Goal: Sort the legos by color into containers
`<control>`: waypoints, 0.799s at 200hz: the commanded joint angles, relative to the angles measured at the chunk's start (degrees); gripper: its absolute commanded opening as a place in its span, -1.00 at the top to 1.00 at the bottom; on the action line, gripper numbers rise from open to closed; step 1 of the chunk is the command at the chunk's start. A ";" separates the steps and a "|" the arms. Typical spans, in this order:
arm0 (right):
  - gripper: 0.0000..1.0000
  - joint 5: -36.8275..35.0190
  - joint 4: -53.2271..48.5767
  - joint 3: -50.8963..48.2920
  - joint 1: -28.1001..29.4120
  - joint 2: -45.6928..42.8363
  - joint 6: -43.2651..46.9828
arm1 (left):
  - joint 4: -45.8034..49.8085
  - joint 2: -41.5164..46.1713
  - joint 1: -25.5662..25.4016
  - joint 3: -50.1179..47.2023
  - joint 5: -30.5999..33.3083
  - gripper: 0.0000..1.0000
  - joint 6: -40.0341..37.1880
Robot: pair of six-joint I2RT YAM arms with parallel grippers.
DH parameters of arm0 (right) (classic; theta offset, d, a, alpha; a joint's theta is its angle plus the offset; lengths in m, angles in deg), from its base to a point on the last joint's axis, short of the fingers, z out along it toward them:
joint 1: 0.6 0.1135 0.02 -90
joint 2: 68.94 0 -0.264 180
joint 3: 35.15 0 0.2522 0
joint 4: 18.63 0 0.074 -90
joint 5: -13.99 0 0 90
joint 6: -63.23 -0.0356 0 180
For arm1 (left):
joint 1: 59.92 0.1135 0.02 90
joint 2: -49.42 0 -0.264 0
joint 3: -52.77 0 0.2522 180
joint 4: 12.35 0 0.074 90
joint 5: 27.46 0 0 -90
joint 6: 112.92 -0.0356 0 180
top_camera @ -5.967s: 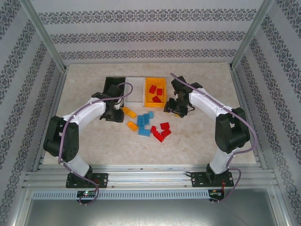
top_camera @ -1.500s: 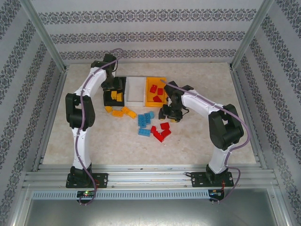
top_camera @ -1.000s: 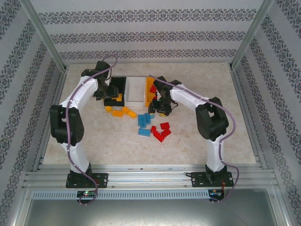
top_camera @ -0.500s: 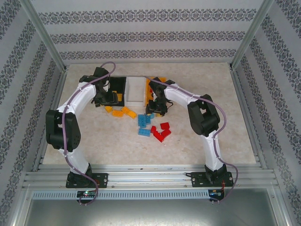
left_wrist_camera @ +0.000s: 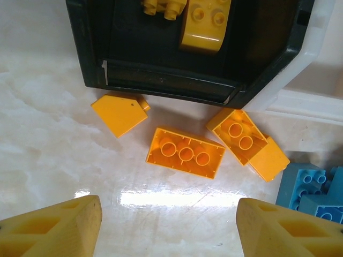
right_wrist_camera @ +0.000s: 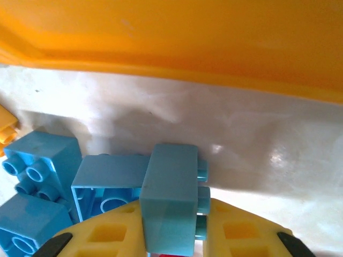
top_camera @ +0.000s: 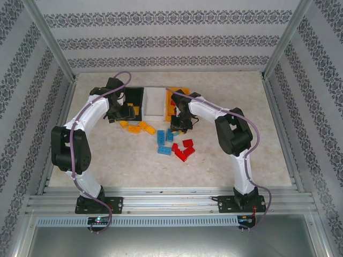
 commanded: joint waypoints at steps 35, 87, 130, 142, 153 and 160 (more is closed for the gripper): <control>0.51 -2.92 -3.16 -4.67 -1.30 -10.26 1.25 | -0.85 2.47 -3.16 -0.95 -1.84 -0.37 0.35; 0.53 0.09 -2.80 -4.95 -2.12 -13.66 -0.53 | -12.37 4.29 -7.03 -7.96 -17.31 -0.37 8.84; 0.53 6.11 -0.68 -0.72 -2.42 -11.91 -4.25 | -34.15 4.38 -9.01 -15.38 -33.40 -0.42 21.72; 0.54 7.76 0.12 -0.07 -2.44 -11.74 -5.10 | -37.40 3.76 -9.64 -16.39 -35.54 -0.43 22.96; 0.53 8.93 0.75 0.16 -2.61 -11.77 -6.05 | -39.69 3.46 -10.09 -17.24 -36.99 -0.43 23.86; 0.54 9.61 1.28 0.07 -2.70 -11.86 -6.62 | -41.41 3.42 -10.31 -17.92 -37.81 -0.43 24.64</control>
